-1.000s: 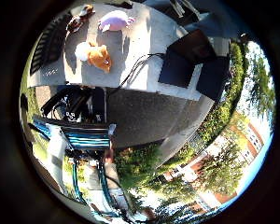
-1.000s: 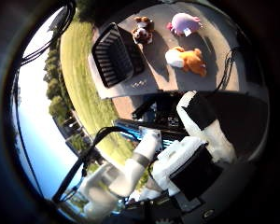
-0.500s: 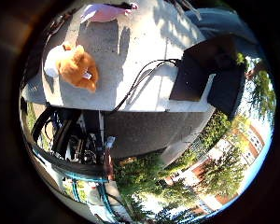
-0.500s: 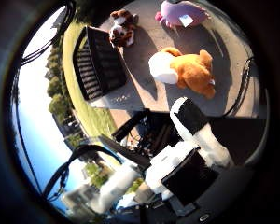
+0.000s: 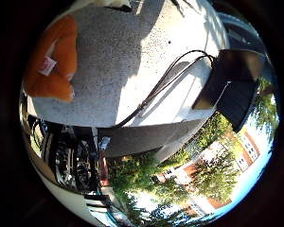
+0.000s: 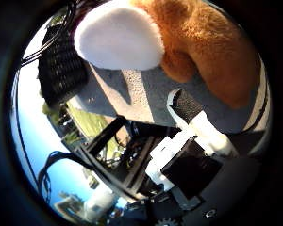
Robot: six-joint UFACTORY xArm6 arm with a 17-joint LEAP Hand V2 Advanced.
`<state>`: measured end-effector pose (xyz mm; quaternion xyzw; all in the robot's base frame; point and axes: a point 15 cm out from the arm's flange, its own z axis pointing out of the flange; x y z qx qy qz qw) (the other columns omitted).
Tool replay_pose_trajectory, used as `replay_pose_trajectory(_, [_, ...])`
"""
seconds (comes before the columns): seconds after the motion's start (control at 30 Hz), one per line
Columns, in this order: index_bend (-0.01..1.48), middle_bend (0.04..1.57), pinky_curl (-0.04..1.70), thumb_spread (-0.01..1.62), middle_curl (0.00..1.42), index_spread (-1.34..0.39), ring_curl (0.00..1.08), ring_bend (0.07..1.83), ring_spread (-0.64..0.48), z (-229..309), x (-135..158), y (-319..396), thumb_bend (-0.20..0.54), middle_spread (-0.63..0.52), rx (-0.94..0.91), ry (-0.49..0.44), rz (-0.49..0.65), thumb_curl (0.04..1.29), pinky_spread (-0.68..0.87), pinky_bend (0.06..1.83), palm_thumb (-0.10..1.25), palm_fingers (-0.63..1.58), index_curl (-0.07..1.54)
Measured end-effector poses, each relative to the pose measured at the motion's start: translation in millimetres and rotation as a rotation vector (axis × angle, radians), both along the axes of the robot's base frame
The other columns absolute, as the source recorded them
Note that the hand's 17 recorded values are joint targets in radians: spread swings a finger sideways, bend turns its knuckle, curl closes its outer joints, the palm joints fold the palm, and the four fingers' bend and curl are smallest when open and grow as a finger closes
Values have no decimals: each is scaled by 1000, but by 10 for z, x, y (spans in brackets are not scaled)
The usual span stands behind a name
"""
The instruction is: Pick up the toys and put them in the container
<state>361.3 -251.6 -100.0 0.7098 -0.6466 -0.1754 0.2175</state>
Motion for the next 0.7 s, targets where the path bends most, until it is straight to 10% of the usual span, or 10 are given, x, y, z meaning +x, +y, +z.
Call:
replay_pose_trajectory(0.2, [132,659,404,1087,570,-266,612,1083,100,-9,96,251,9,-131,-7,20,54,394,395,749,769,963,127])
replay_pose_trajectory(0.43, [311,922,645,1060,790,-507,746,1208,-19,307,191,66,58,-221,-25,-29,13,515,336,1235,1011,1112,42])
replay_pose_trajectory(0.7, [561,1049,779,1105,962,-736,827,1267,-92,1333,-183,236,24,-257,16,146,-63,617,245,1367,1031,1004,-14])
